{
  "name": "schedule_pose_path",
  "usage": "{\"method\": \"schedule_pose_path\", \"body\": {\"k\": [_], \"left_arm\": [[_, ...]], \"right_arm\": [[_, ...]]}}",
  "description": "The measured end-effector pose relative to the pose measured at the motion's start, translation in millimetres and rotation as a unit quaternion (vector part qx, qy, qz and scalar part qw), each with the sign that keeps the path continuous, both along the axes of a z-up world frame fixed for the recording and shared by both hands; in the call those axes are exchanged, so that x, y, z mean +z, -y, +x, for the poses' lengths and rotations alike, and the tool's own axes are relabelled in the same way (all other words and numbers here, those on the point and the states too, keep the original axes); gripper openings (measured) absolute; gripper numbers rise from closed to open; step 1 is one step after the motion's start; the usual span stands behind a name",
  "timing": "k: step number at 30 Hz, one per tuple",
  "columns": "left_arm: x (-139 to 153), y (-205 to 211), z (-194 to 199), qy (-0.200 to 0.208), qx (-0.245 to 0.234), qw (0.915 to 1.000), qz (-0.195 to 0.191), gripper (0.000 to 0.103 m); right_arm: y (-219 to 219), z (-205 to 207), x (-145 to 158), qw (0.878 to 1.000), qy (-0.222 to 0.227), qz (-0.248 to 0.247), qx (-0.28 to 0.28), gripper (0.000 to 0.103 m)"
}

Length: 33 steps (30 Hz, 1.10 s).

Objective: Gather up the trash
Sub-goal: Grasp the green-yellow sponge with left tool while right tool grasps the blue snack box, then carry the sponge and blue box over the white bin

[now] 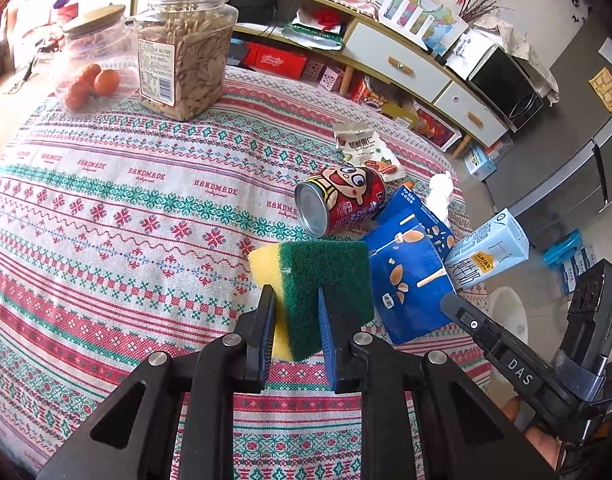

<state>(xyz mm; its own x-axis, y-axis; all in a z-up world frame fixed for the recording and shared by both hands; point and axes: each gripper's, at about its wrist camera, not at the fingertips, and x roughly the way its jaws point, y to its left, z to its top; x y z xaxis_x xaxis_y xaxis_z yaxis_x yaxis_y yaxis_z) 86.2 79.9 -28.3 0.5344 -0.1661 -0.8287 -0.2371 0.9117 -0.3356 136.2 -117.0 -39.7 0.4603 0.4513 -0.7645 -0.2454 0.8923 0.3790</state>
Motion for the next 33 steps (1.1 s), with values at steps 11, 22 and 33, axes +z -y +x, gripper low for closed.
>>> {"method": "schedule_pose_path", "body": {"k": [11,22,33], "left_arm": [[11,19,-12,0.008,-0.013,0.9996,0.024,0.021],[27,66,-37,0.031,-0.049,0.9956,0.074,0.022],[11,120,-46,-0.001,-0.1,0.9923,0.072,0.022]], "right_arm": [[22,-23,20,1.0,0.009,-0.025,0.014,0.005],[42,-50,38,0.997,0.024,-0.058,0.034,0.005],[88,-74,49,0.995,0.017,-0.093,0.022,0.005]]}}
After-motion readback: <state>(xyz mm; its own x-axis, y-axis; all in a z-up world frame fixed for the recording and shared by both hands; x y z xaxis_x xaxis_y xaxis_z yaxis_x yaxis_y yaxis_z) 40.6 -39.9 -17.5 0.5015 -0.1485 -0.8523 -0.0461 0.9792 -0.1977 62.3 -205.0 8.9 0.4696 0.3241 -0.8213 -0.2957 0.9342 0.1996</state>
